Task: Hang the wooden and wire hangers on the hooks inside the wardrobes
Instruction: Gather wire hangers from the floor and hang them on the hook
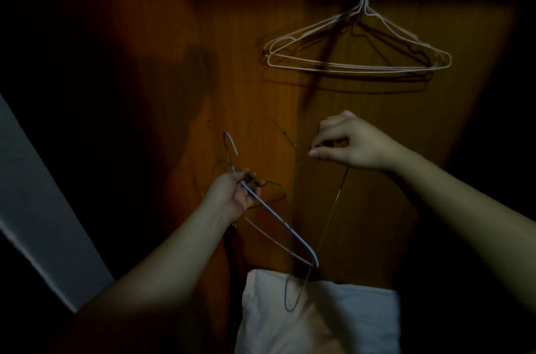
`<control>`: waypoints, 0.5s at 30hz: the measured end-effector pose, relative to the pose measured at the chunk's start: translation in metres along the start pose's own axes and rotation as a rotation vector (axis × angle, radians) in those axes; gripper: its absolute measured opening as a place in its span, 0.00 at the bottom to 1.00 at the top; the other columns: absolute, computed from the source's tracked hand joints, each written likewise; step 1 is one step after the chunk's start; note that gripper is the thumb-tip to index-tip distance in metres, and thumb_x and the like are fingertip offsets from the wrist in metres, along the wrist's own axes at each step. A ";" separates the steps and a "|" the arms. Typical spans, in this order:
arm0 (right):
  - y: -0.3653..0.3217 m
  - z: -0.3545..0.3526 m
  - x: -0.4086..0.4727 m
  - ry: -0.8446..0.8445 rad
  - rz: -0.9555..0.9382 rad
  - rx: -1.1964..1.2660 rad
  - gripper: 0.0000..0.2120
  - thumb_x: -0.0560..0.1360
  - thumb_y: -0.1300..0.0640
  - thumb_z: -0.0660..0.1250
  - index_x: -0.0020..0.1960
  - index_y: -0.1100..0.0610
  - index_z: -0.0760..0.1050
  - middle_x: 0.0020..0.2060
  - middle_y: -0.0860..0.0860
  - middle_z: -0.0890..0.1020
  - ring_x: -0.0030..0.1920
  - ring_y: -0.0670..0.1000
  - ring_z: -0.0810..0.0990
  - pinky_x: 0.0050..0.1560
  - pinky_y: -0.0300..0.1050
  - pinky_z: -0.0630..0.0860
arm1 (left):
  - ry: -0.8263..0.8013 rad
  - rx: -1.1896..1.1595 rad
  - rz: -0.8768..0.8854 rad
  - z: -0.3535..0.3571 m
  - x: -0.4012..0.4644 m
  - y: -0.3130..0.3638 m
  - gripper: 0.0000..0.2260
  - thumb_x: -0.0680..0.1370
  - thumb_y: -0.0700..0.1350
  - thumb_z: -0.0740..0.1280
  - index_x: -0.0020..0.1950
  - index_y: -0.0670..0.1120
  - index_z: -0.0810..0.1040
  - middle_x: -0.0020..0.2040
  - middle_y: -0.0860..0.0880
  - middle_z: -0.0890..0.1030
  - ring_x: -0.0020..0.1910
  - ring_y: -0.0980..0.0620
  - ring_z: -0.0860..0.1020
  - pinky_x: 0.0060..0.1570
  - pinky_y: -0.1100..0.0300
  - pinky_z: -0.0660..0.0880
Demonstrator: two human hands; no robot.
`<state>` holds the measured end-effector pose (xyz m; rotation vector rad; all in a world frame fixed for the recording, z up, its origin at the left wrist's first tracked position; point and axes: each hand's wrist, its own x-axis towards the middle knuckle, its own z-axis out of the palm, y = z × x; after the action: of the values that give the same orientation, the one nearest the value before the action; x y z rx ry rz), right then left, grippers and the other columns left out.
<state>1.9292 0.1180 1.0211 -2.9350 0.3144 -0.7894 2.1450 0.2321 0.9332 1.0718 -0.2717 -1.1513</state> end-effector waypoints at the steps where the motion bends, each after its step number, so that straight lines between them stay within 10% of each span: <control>1: 0.004 -0.008 -0.003 0.018 0.029 0.001 0.16 0.74 0.40 0.64 0.47 0.51 0.82 0.38 0.42 0.77 0.42 0.43 0.75 0.55 0.50 0.64 | 0.021 -0.016 0.000 0.000 0.001 0.000 0.11 0.84 0.39 0.54 0.43 0.43 0.70 0.36 0.47 0.74 0.32 0.50 0.77 0.34 0.58 0.69; 15: 0.057 -0.086 -0.050 0.215 0.469 0.207 0.03 0.77 0.53 0.67 0.45 0.46 0.78 0.44 0.46 0.78 0.43 0.37 0.74 0.46 0.36 0.67 | 0.071 -0.131 0.009 0.022 0.007 0.000 0.11 0.85 0.39 0.52 0.44 0.42 0.67 0.38 0.46 0.72 0.36 0.48 0.75 0.36 0.57 0.70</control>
<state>1.8339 0.0711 1.0631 -2.4397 0.8413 -0.9865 2.1336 0.2143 0.9424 0.9923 -0.1431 -1.1060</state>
